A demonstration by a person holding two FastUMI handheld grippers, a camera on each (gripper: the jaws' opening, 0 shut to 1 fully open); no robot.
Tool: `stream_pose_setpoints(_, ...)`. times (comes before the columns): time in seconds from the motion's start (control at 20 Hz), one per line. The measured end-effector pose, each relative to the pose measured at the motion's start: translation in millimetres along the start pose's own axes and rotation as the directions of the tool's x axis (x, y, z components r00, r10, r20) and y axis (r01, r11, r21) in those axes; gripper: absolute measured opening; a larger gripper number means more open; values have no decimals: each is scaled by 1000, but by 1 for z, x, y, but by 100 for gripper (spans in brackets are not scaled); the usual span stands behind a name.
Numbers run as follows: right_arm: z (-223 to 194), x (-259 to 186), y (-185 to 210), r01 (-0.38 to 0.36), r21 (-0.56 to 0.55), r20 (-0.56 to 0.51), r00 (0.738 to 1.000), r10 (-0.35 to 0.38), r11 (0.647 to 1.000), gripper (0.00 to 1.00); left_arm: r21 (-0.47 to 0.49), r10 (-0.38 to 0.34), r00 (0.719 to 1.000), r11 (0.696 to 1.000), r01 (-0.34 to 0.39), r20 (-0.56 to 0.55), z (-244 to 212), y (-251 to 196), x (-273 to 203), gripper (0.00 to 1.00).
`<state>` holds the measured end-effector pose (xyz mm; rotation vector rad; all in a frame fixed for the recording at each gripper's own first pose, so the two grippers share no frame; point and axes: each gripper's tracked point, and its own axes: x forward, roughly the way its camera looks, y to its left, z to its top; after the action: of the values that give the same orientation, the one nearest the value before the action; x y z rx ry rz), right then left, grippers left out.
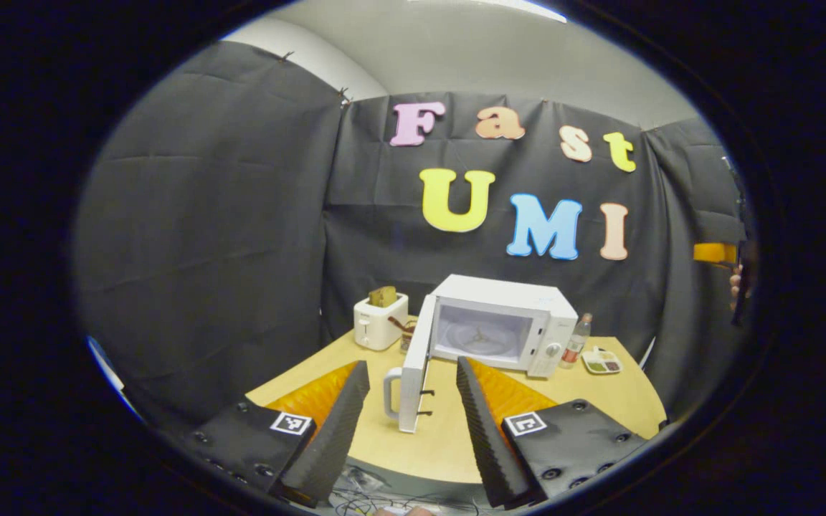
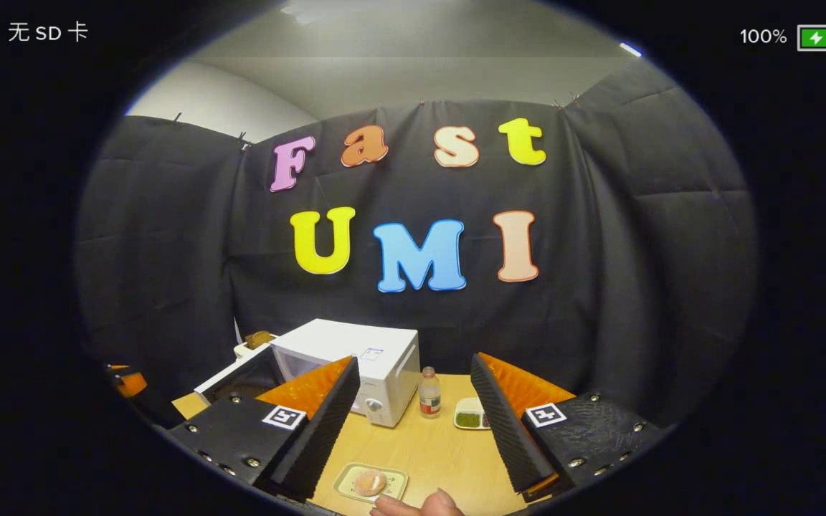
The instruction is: Open the microwave oven with the left hand, put the food in, and close the microwave oven.
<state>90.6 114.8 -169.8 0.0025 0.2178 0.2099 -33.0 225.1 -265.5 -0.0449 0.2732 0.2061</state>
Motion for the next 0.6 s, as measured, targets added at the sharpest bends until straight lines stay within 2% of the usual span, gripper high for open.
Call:
stream_pose_setpoints(0.05,-13,3,8,-10,-5,-27,1000,10,1000,95,1,-11,1000,1000,11,15,9,-6,-4,87)
stream_pose_setpoints(0.15,-42,16,26,-29,-14,-83,996,28,999,95,-1,-35,998,999,35,56,30,-12,-9,77)
stream_pose_setpoints(0.2,-63,24,31,-24,-17,-131,991,22,1000,95,-3,-44,996,999,44,73,38,-12,-10,82)
stream_pose_setpoints(0.35,-120,39,50,-6,18,-254,967,11,1000,96,33,-73,993,997,70,88,50,-3,-7,85)
stream_pose_setpoints(0.5,-182,52,63,38,51,-386,922,-15,998,96,57,-130,986,990,125,101,57,4,-2,87)
stream_pose_setpoints(0.6,-227,57,74,64,75,-479,877,-20,995,96,35,-179,980,984,176,89,52,4,5,81)
